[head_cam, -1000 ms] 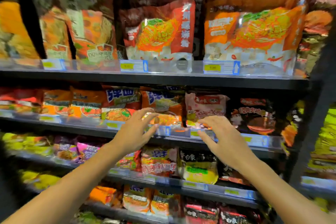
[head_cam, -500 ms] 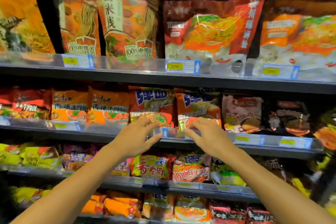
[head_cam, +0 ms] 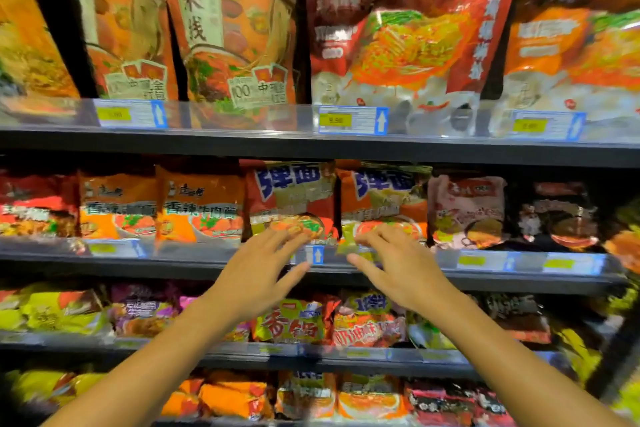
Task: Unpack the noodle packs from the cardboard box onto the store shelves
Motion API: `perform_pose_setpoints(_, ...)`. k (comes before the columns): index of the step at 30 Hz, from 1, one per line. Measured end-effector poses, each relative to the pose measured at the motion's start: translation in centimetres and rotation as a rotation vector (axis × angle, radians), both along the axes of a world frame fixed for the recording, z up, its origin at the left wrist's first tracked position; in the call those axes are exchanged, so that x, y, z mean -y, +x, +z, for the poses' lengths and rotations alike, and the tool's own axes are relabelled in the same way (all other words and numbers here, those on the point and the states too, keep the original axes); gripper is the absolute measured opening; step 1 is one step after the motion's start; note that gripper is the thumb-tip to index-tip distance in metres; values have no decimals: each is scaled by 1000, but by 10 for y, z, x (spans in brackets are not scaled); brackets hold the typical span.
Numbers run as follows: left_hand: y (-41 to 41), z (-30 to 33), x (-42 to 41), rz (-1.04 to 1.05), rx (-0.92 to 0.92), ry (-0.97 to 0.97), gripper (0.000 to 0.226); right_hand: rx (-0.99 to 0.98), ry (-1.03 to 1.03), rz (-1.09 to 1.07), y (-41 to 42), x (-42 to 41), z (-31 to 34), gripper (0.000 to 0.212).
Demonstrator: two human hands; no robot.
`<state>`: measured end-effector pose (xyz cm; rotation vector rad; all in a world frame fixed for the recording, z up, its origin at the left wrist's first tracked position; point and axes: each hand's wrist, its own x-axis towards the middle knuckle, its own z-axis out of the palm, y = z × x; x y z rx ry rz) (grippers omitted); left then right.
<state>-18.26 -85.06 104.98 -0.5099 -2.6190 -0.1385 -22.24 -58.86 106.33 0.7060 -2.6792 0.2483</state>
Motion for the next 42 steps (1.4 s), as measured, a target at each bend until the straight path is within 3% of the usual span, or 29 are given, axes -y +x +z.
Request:
perform_pose_setpoints(8, 39, 0, 82, 154, -84, 54, 48, -128, -187, 232, 18, 63, -8, 53)
perform_pose_setpoints(13, 55, 8, 167, 244, -124, 126, 45, -124, -169, 321, 32, 135, -4, 53)
perform_pose_setpoints(22, 59, 3, 294, 201, -45, 63, 49, -84, -69, 218, 43, 294, -7, 52)
perform_pose_setpoints(29, 34, -3, 310, 126, -68, -34, 50, -84, -39, 52, 26, 323, -9, 72)
perform_pose_setpoints(33, 32, -2, 317, 57, -87, 7, 50, -85, -31, 23, 29, 326, -8, 82)
perform_pose_setpoints(36, 46, 0, 335, 31, -220, 122, 46, -116, -66, 73, 40, 335, -6, 67)
perform_pose_setpoints(39, 63, -4, 370, 130, -297, 210, 44, -58, -111, 252, 53, 357, -1, 53)
perform_pose_setpoints(42, 75, -12, 412, 354, -170, 255, 49, 74, -93, 328, 65, 391, 2, 54)
